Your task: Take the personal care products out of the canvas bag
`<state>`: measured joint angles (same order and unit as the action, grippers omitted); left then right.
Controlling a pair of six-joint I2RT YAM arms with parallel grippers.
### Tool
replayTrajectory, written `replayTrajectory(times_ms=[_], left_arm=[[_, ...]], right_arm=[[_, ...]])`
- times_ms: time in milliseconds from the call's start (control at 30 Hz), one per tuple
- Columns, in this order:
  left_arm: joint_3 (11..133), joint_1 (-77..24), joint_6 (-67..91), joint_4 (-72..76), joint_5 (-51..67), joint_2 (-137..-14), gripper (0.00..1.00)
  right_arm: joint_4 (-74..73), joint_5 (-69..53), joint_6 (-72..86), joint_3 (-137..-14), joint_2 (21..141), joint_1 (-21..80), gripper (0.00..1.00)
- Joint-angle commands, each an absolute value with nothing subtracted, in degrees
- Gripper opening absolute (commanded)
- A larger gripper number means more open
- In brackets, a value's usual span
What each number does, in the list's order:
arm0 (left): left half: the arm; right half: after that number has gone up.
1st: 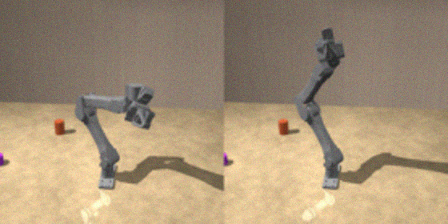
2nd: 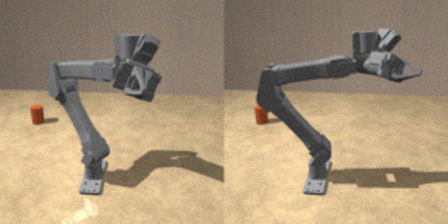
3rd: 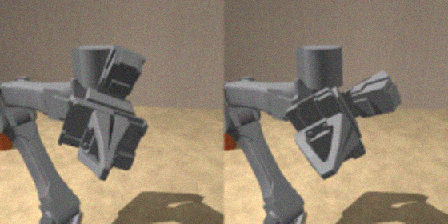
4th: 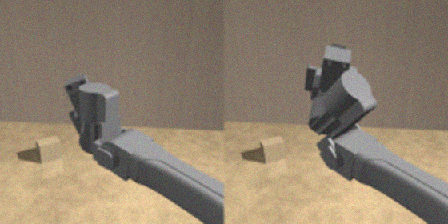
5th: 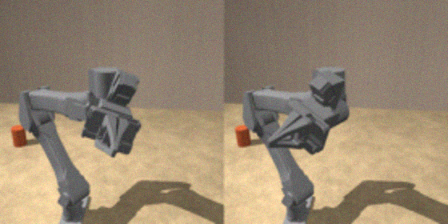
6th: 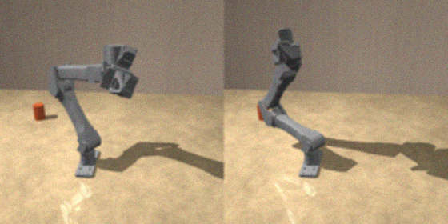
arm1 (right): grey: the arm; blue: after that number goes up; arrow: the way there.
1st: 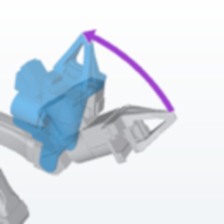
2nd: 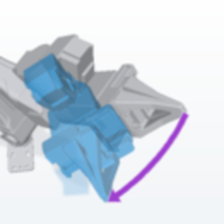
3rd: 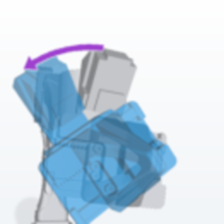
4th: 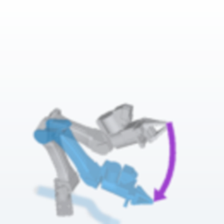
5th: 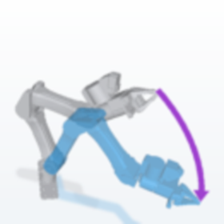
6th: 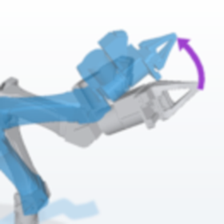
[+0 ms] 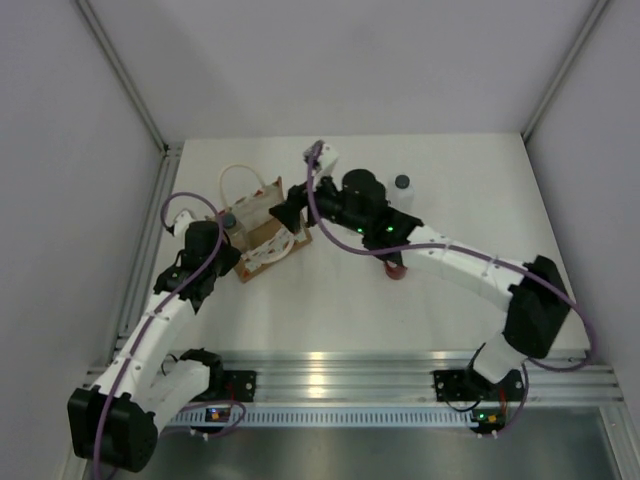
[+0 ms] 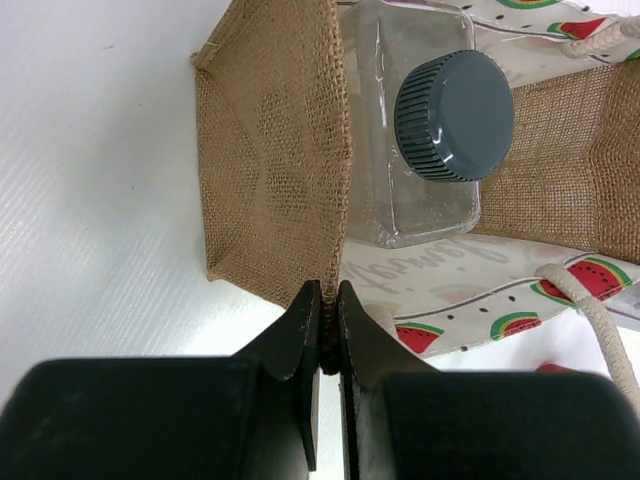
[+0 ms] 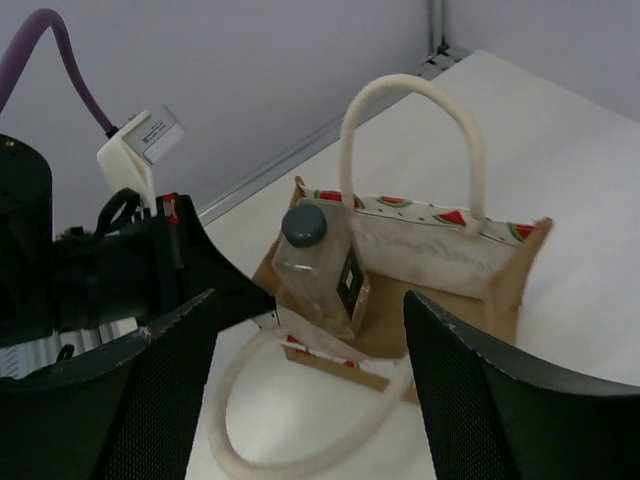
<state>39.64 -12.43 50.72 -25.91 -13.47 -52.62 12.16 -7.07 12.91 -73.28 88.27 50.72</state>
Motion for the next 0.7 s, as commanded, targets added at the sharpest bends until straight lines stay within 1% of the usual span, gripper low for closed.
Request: replayTrajectory(times_ms=[0, 33, 67, 133, 167, 233, 667], left_arm=[[38.9, -12.5, 53.3, -24.3, -14.3, -50.4, 0.0], [38.8, -12.5, 53.8, -24.3, -14.4, -50.3, 0.0], [38.4, -12.5, 53.9, -24.3, -14.5, -50.1, 0.0], [38.0, -12.5, 54.8, -24.3, -14.2, -49.1, 0.0], [37.5, -12.5, 55.3, -24.3, -14.2, -48.6, 0.0], [36.6, -12.5, 56.3, -24.2, -14.7, -47.1, 0.0], [36.7, -12.5, 57.3, -23.5, -15.6, -49.0, 0.0]], right_arm=[[4.4, -7.2, 9.8, -86.3, 97.8, 54.3, 0.72], [2.2, -6.9, 9.8, -88.8, 102.4, 54.8, 0.72], [0.9, -6.9, 9.8, -94.0, 104.7, 54.9, 0.72], [-1.9, -7.3, 9.1, -98.7, 110.4, 55.6, 0.71], [-3.7, -7.3, 8.7, -102.6, 112.0, 55.9, 0.7], [-4.9, -9.0, 7.7, -106.5, 115.9, 56.4, 0.7], [-6.8, -10.6, 6.7, -117.8, 128.2, 57.4, 0.71]])
